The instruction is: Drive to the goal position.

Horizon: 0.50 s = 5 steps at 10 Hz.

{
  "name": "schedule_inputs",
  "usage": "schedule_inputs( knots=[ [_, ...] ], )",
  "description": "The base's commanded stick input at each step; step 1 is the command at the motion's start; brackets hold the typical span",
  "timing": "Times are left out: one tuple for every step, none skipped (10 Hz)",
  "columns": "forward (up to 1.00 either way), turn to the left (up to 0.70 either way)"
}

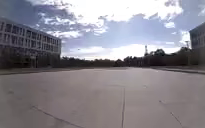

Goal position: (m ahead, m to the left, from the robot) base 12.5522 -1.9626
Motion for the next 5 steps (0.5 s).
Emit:
schedule_inputs(
  knots=[
    [0.66,-0.01],
    [0.66,-0.01],
    [0.66,-0.01],
    [0.66,-0.01],
    [0.66,-0.01]
  ],
)
